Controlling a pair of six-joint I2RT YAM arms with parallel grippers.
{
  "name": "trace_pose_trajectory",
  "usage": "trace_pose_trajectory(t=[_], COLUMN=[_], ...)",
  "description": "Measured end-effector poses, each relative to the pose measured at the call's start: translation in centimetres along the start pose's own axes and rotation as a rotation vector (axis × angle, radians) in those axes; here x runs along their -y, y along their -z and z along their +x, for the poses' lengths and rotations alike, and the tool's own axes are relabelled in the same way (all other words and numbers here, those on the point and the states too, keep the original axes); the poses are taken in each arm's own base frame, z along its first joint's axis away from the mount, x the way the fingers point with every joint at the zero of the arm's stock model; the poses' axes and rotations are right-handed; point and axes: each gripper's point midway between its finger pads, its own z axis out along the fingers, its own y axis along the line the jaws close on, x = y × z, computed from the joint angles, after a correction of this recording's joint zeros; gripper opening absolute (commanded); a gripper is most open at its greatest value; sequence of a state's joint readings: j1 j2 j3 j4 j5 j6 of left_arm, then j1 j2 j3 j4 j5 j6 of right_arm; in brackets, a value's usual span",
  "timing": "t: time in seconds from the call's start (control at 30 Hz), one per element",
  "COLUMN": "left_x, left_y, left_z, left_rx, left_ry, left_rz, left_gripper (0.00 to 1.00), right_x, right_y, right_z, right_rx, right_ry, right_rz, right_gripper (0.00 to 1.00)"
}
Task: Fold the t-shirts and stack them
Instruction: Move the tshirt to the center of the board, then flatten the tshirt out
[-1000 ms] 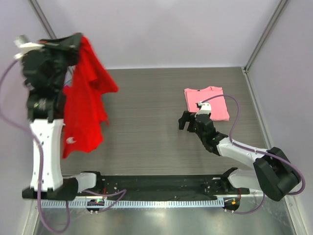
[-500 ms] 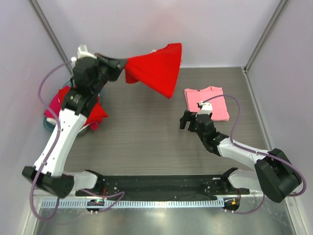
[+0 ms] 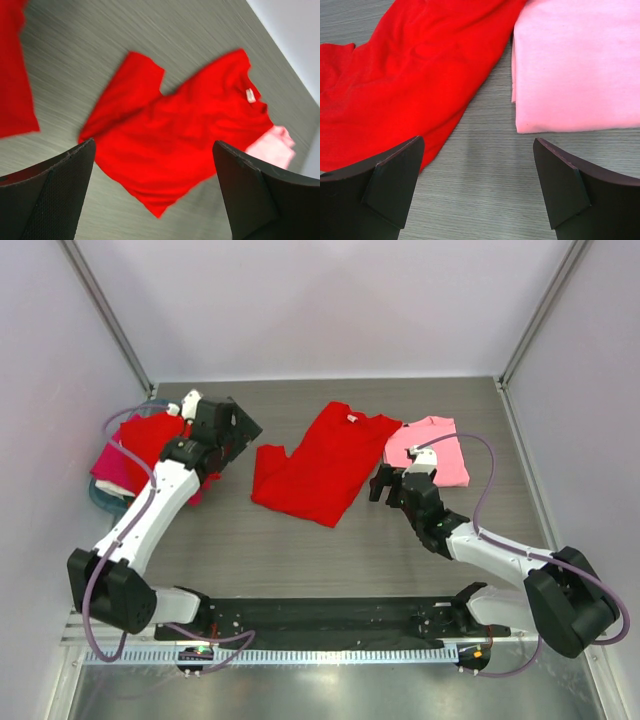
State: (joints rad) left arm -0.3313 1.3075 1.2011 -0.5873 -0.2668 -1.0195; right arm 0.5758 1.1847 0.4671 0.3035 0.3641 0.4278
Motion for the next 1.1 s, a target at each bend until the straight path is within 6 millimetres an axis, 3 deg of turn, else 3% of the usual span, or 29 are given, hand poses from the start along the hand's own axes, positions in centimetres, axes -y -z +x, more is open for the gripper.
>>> trace_pose_trajectory(t=[0.1, 0.2, 0.3, 0.37, 0.53, 0.63, 0.7, 0.77, 0.9, 1.0, 1.1], left_x=[-0.6, -2.2, -4.0, -4.6, -6.0, -6.6, -7.4, -9.5, -17.7, -21.7, -21.4], left_y=[-1.3, -3.2, -5.4, -6.5, -6.9, -6.9, -6.8, -6.5, -4.5, -2.6, -2.8], left_z=[-2.0, -2.5, -1.1, 0.9, 4.6, 4.6, 3.2, 0.5, -6.5, -9.7, -9.7], left_rx=[0.038, 0.005, -0.08, -0.162, -0.273, -0.279, -0.252, -0.211, -0.051, 0.05, 0.013], left_ry=[-0.048, -0.052, -0.075, -0.104, -0.136, -0.151, -0.126, -0.032, 0.351, 0.499, 0.518], left_rz=[-0.076, -0.138, -0.193, -0.196, -0.162, -0.168, -0.19, -0.213, -0.246, -0.274, -0.245], left_gripper=[0.99, 0.97, 0.92, 0.89, 0.84, 0.81, 0.81, 0.79, 0.77, 0.73, 0.75], right_x=[0.0, 0.0, 0.0, 0.0, 0.1, 0.2, 0.2, 0.3, 0.3, 0.3, 0.3], right_y=[0.0, 0.0, 0.0, 0.0, -0.1, -0.3, -0.3, -0.3, -0.3, -0.3, -0.3], right_z=[0.0, 0.0, 0.0, 0.0, 0.3, 0.7, 0.7, 0.8, 0.8, 0.8, 0.9], right_rx=[0.0, 0.0, 0.0, 0.0, -0.008, -0.019, -0.021, -0.022, -0.025, -0.025, -0.025], right_ry=[0.0, 0.0, 0.0, 0.0, 0.004, 0.008, 0.009, 0.009, 0.011, 0.011, 0.011], right_rz=[0.0, 0.0, 0.0, 0.0, 0.005, 0.009, 0.01, 0.011, 0.012, 0.012, 0.012], right_gripper=[0.96, 0.96, 0.96, 0.96, 0.96, 0.96, 0.96, 0.96, 0.96, 0.96, 0.96])
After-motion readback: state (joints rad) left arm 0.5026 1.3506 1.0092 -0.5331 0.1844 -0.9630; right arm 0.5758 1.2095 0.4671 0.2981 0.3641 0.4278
